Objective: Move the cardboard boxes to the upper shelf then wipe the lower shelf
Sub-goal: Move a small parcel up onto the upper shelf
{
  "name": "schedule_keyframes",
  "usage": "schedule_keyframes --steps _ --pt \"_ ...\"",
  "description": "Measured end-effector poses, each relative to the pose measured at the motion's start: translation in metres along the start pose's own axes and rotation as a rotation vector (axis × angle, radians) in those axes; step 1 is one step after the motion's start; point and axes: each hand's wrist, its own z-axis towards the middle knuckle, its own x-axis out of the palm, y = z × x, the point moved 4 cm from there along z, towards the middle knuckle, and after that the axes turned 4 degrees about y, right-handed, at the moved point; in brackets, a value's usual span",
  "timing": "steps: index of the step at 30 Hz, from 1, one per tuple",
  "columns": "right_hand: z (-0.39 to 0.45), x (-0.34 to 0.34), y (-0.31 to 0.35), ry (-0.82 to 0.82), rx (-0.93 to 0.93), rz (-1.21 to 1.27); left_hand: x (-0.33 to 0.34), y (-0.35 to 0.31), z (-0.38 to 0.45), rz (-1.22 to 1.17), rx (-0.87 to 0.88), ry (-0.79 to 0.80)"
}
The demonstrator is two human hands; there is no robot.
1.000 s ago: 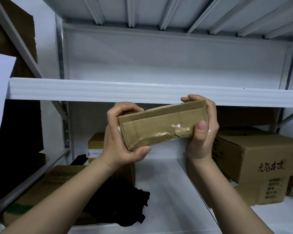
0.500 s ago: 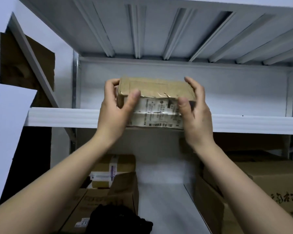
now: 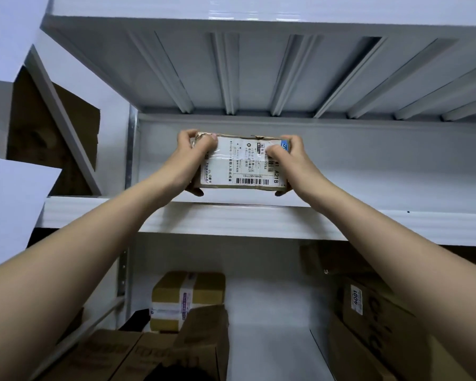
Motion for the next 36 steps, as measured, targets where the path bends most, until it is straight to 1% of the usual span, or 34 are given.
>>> schedule_keyframes --steps 3,6,8,12,16,19,22,24,27,31,33,36 --pt "0.019 0.001 -0.011 0.052 0.098 -0.028 -0.003 0.011 0.009 0.033 -0.096 0.125" --pt "0.037 0.005 -0.016 0.099 0.137 -0.086 -0.005 0.024 0.015 0.072 -0.187 0.279" --pt "0.051 0.01 -0.019 0.123 0.154 -0.109 -0.01 0.032 0.021 0.132 -0.221 0.325" --pt "0.076 0.027 -0.02 0.174 0.171 -0.169 -0.025 0.038 0.032 0.217 -0.232 0.278" --pt "0.102 0.045 -0.022 0.213 0.201 -0.217 -0.036 0.043 0.045 0.362 -0.212 0.341" --pt "0.122 0.058 -0.026 0.237 0.271 -0.285 -0.048 0.052 0.059 0.487 -0.247 0.358" --pt "0.138 0.075 -0.028 0.271 0.334 -0.355 -0.063 0.059 0.075 0.544 -0.271 0.314" --pt "0.15 0.094 -0.028 0.305 0.339 -0.415 -0.075 0.065 0.085 0.582 -0.299 0.267" --pt "0.163 0.124 -0.025 0.327 0.327 -0.468 -0.09 0.077 0.098 0.633 -0.348 0.246" --pt "0.173 0.161 -0.023 0.433 0.328 -0.525 -0.109 0.101 0.117 0.702 -0.452 0.21" --pt "0.176 0.179 -0.019 0.51 0.337 -0.481 -0.117 0.112 0.124 0.751 -0.518 0.183" --pt "0.177 0.207 -0.008 0.668 0.33 -0.366 -0.127 0.126 0.133 0.833 -0.606 0.171"
